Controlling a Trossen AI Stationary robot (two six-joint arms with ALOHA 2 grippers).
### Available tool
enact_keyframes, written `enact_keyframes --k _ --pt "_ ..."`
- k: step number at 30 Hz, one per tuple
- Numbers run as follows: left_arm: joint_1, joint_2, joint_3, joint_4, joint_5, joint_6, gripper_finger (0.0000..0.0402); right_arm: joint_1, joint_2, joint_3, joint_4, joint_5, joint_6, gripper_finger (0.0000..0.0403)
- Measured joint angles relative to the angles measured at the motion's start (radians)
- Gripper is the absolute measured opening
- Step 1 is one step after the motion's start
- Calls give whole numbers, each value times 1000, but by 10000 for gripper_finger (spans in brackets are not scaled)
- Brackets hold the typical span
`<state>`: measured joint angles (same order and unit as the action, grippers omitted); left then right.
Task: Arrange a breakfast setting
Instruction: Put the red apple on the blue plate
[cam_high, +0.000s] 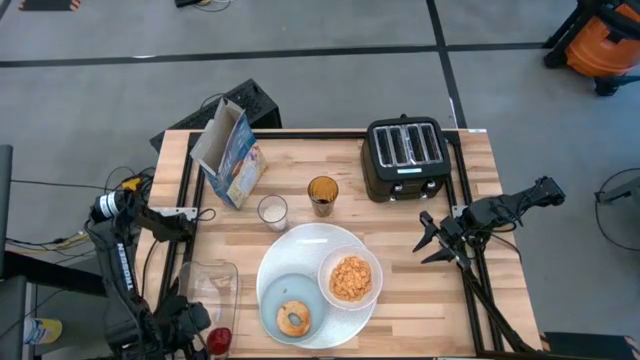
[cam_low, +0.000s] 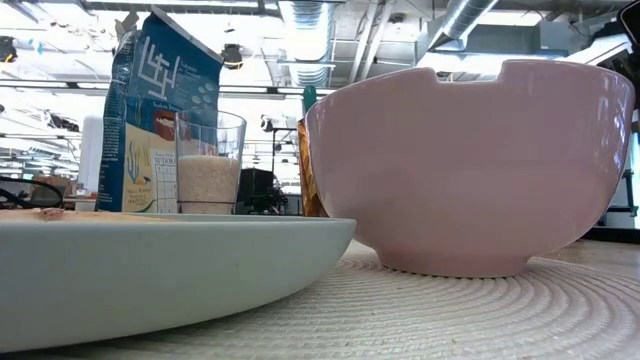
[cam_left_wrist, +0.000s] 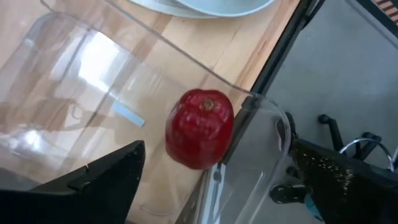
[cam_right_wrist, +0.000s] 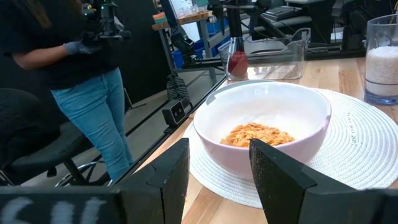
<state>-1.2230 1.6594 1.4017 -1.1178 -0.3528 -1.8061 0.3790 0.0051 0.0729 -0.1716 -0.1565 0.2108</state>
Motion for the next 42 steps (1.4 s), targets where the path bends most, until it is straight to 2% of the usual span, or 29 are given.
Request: enact_keyframes --k 19,29,38,42 --pt "21 134 -10 19 -11 11 400 0 0 0 0 0 0 192" --pt "23 134 -177 282 5 -15 400 0 0 0 0 0 0 192" --pt "23 134 -213 318 29 -18 400 0 0 0 0 0 0 192" --pt "23 134 -213 317 30 -19 385 0 0 0 0 0 0 192"
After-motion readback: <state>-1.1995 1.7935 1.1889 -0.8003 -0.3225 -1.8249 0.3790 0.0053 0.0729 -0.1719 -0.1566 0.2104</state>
